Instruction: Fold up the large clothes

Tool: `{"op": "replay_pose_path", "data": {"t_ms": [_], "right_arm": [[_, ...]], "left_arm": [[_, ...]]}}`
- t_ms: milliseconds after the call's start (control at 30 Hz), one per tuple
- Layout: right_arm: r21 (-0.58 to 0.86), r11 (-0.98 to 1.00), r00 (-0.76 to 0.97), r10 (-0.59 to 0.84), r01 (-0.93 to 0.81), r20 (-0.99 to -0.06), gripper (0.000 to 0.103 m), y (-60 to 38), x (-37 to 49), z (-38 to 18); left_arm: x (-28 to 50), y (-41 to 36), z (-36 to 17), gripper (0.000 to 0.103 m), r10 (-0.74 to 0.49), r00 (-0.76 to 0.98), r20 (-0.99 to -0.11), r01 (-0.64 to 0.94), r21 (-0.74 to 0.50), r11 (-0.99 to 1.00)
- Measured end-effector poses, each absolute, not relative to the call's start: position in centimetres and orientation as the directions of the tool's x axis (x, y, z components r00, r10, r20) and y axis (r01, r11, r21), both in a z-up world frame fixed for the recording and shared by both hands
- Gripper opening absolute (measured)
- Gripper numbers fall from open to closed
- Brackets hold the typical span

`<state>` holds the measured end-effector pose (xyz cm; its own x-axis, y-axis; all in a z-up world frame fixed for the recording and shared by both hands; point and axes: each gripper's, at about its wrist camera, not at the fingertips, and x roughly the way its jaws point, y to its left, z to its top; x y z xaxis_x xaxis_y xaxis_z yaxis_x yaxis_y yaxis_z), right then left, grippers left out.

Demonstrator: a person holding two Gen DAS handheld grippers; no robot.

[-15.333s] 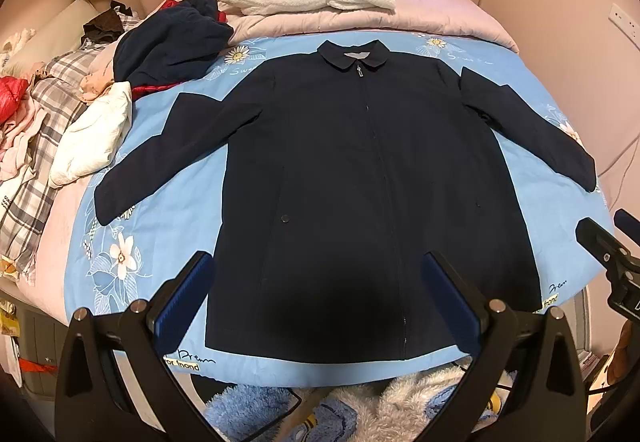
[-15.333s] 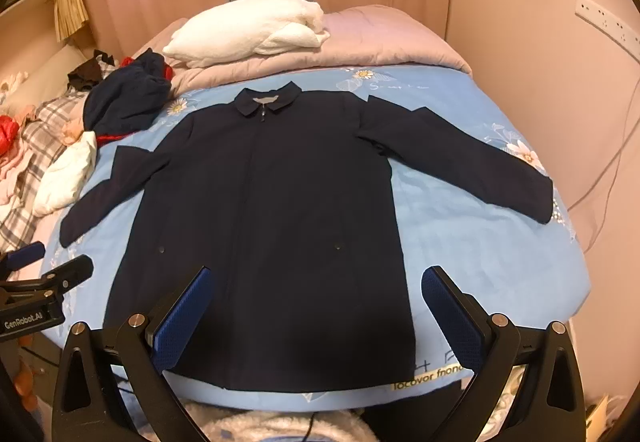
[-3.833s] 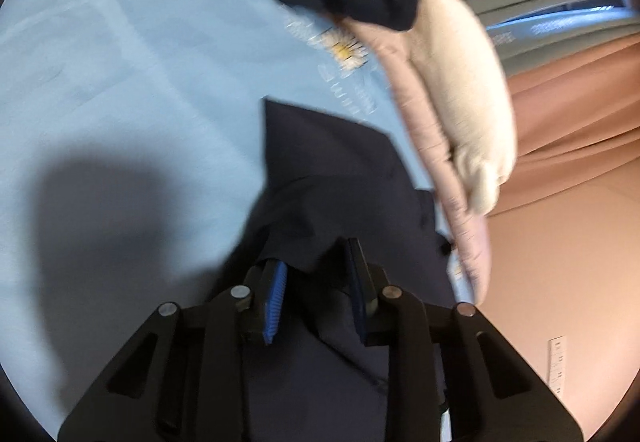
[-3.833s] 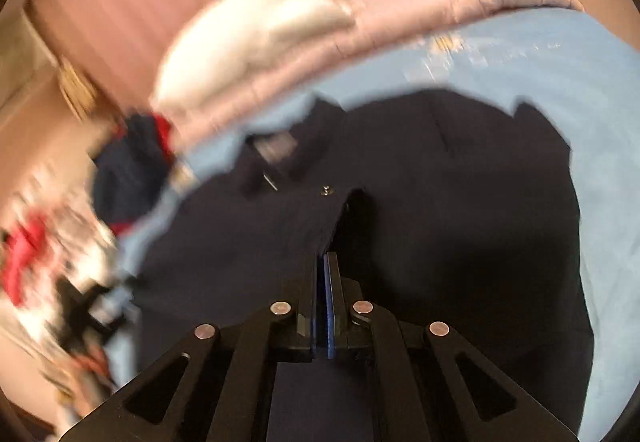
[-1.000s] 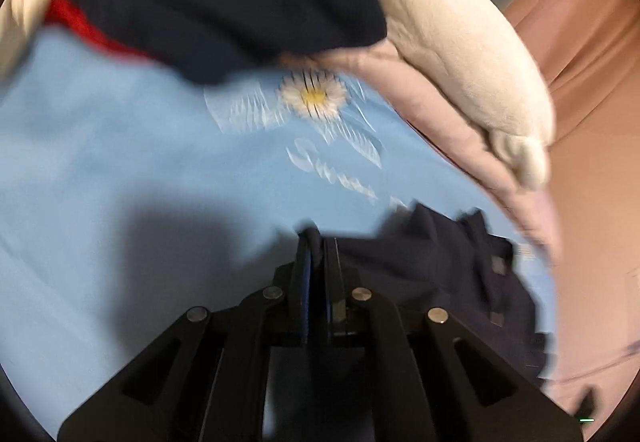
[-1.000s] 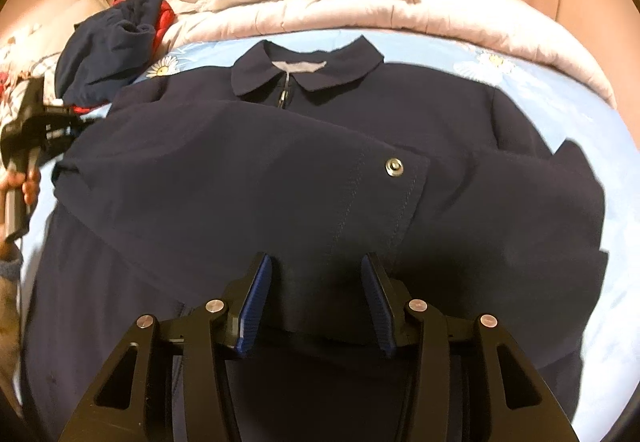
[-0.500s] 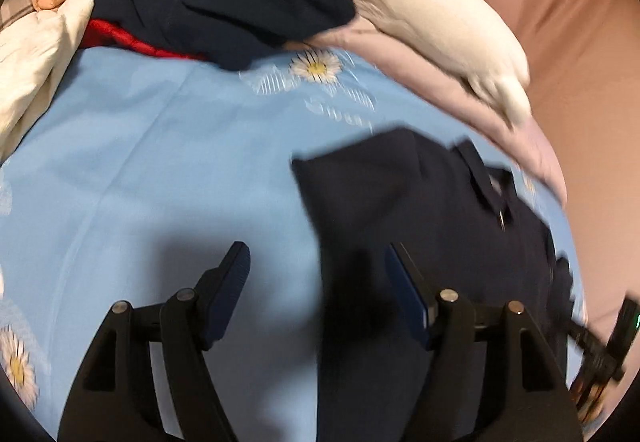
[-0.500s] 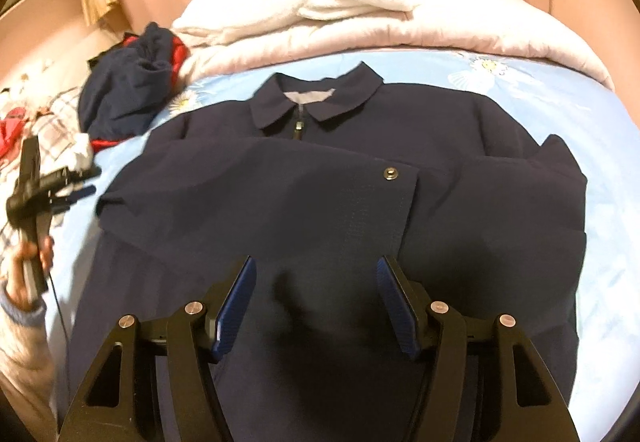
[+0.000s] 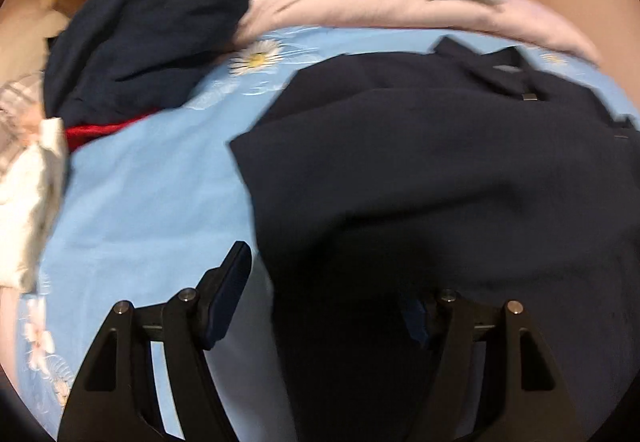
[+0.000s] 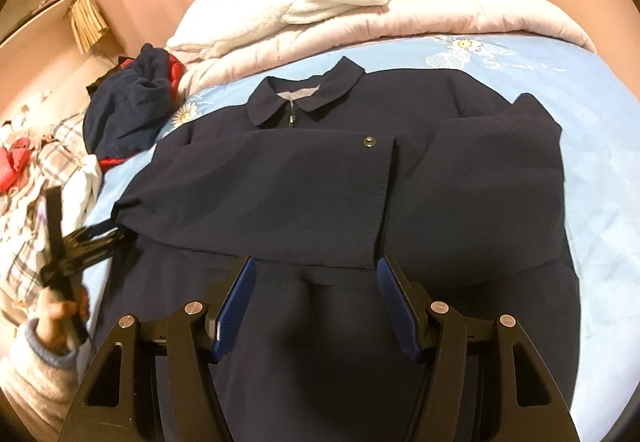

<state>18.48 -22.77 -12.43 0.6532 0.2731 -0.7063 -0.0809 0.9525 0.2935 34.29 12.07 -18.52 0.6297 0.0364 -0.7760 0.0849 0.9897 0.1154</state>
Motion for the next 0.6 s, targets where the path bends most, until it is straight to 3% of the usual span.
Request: {"op": "replay_pose_path", "data": {"t_ms": [200, 300, 433, 500, 600], "right_arm": [[0.353, 0.929, 0.648, 0.334, -0.107, -0.684, 0.063, -22.4, 21.1, -13.1], [0.374, 0.924, 0.617, 0.341, -0.081, -0.709, 0.063, -22.2, 22.5, -14.3], [0.295, 0.954, 0.600, 0.264, -0.048, -0.756, 0.063, -21.5, 23.9, -16.2], [0.294, 0.955, 0.594, 0.263, -0.046, -0.760, 0.063, -21.7, 23.9, -16.1], [0.240, 0.970, 0.566, 0.220, -0.040, -0.795, 0.063, -21.7, 23.1, -15.0]], "left_arm": [[32.8, 14.5, -17.8, 0.070, 0.155, 0.698, -0.699, -0.084, 0.134, 0.987], [33.1, 15.3, -17.8, 0.070, 0.131, 0.671, -0.730, -0.075, 0.108, 0.991], [33.0, 16.5, -17.7, 0.086, 0.148, 0.667, -0.730, -0.110, 0.100, 0.989], [32.8, 17.0, -18.0, 0.086, 0.130, 0.642, -0.756, -0.121, 0.068, 0.990], [31.1, 16.1, -17.5, 0.086, 0.158, 0.660, -0.735, -0.085, 0.135, 0.987]]}}
